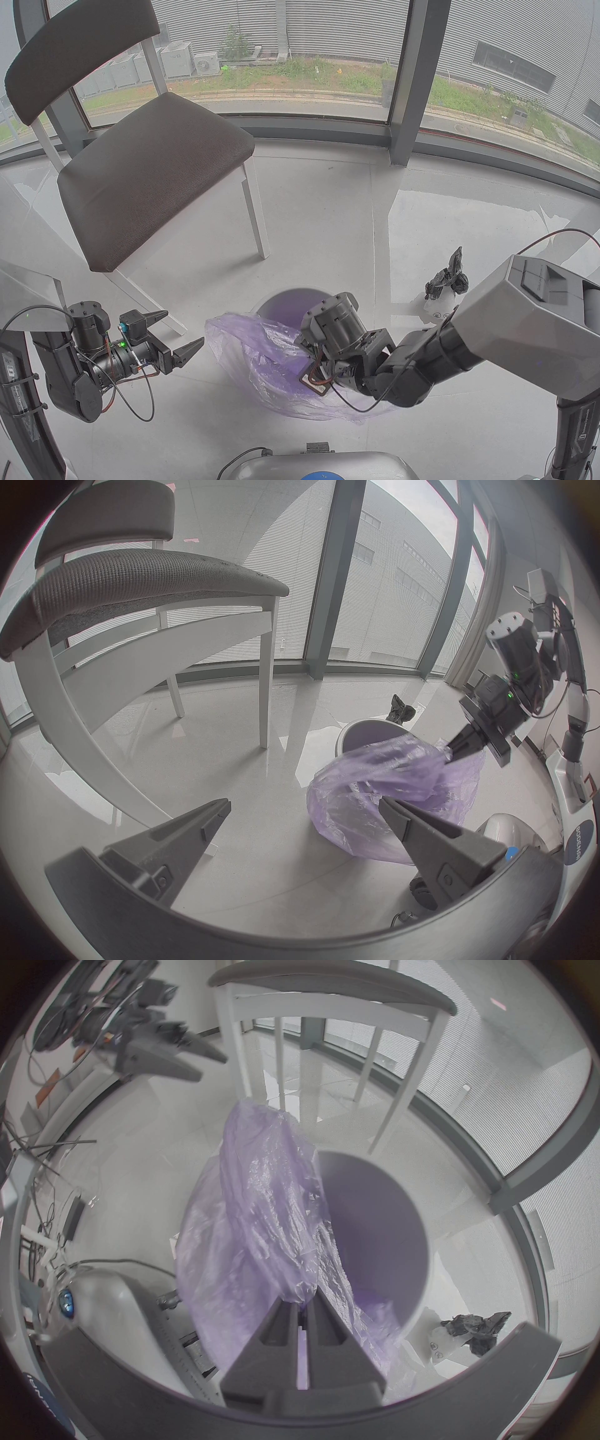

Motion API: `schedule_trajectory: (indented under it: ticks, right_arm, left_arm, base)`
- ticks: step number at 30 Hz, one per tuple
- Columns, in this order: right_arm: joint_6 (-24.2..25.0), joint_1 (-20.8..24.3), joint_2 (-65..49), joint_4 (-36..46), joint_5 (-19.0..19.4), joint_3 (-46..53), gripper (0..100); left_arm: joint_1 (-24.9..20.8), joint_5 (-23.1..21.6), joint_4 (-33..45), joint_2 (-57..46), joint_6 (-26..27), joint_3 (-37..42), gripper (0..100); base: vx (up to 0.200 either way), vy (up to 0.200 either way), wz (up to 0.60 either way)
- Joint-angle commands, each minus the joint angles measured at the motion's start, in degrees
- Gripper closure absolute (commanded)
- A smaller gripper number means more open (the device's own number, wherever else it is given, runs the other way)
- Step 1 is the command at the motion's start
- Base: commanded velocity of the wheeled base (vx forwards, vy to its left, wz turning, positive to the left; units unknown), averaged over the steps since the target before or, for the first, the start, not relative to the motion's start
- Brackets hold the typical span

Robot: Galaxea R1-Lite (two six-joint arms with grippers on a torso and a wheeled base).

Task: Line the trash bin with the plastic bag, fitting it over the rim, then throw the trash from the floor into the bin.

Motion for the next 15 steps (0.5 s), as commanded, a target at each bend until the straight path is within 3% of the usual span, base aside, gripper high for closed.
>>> schedule_trajectory:
  ticks: [1, 15]
  right_arm:
    - [-0.7, -4.0, -0.2, -0.6, -1.9, -4.9, 100]
    - [-0.2, -8.9, 4.5, -9.3, -10.8, -15.0, 100]
  left_arm:
    - [-0.4, 0.0, -1.0, 0.1, 0.0, 0.1, 0]
    - [-0.9, 0.0, -1.0, 0.2, 0.0, 0.3, 0]
  base:
    - [0.0, 0.0, 0.0]
    - [0.0, 0.0, 0.0]
